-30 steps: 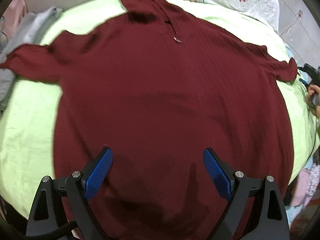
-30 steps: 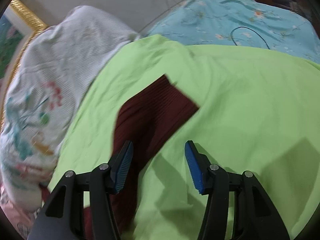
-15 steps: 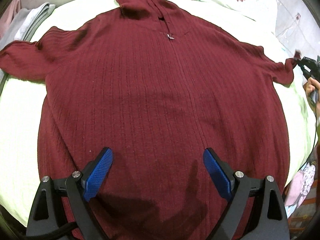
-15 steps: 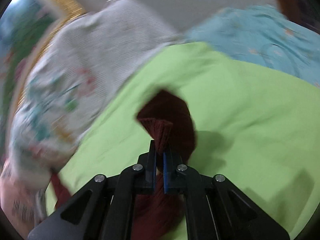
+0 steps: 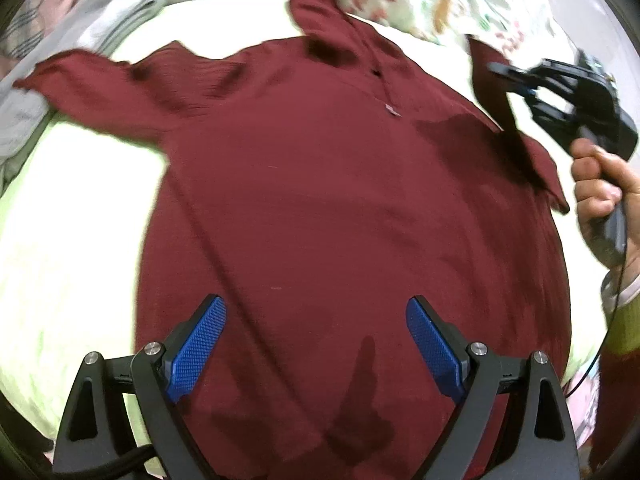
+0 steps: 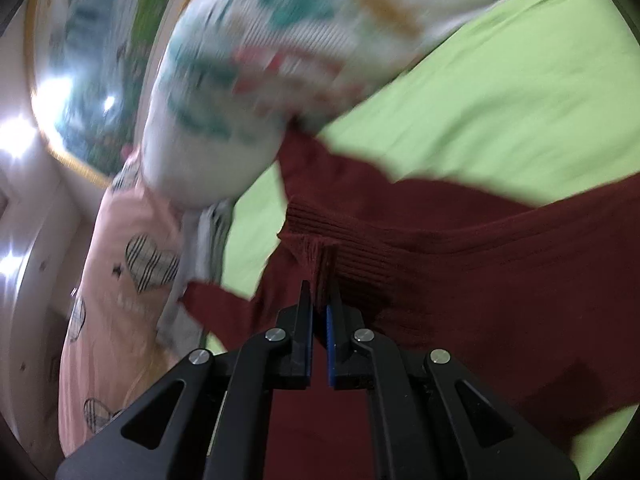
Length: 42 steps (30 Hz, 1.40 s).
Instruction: Fold large clothes
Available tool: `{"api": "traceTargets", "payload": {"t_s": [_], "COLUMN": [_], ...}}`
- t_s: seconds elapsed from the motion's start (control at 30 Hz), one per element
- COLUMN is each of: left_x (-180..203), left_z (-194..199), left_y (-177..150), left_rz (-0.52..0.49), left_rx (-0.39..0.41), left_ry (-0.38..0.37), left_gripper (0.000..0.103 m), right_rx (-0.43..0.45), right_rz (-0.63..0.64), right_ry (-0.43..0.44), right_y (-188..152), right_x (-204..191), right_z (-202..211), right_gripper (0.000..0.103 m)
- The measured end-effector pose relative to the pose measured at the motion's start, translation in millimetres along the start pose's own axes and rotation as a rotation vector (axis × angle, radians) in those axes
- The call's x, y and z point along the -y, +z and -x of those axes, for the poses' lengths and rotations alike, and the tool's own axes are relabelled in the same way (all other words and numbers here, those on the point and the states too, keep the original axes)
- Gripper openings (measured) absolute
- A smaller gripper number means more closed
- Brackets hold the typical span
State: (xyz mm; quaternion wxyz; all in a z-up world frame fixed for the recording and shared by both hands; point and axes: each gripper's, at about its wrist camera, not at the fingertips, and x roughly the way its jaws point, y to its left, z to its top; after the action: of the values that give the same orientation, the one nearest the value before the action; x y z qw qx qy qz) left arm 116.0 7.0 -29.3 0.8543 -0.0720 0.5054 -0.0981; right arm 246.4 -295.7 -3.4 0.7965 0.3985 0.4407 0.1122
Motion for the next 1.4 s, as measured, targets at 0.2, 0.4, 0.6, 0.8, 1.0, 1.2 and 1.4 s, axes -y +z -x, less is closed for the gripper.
{"api": "traceTargets", "payload": {"t_s": [0.2,0.4,0.6,0.8,1.0,1.2,1.4], "left_x": [-38.2,-67.6,-81.0,-75.3,-69.3,-66.7,-56.4], "left_z": [11.4,12.0,9.9,-12.6,-71.8,-102.3,-73.5], "left_y": [1.6,7.7,32.2,76.6,131.7,153.2,145.2], "left_rz": [0.075,0.132,0.166,0.130,0.108,0.122,0.065], "left_rx": [0.024,0.022,0.039,0.071,0.014,0.005,0.131], "left_ry": [-0.020,-0.022,-0.016,-0.009,-0.052,-0.034,-0.051], "left_gripper": [0.092,0.093,0.092,0.092,0.091,0.032,0.008], "right_rx": [-0.152,-0.266,-0.341,-0.193,0.000,0.103,0.179], "right_rz": [0.014,-0.002,-0.009,0.063,0.000,-0.077,-0.132], "right_ry": [0.053,0.098,0.094,0.039,-0.058,-0.150,-0.233], "right_y": [-33.0,-49.5,-59.4,-47.3,-51.0,-74.9,-75.6], "right_x": [-47.4,-57.2,-56.3,-54.7,-19.1,9.6,35.9], "right_z": [-100.4,-166.7,-186.9,-113.5,-14.9,44.5,77.0], "right_gripper": [0.005,0.005,0.021,0.024,0.026,0.027,0.027]}}
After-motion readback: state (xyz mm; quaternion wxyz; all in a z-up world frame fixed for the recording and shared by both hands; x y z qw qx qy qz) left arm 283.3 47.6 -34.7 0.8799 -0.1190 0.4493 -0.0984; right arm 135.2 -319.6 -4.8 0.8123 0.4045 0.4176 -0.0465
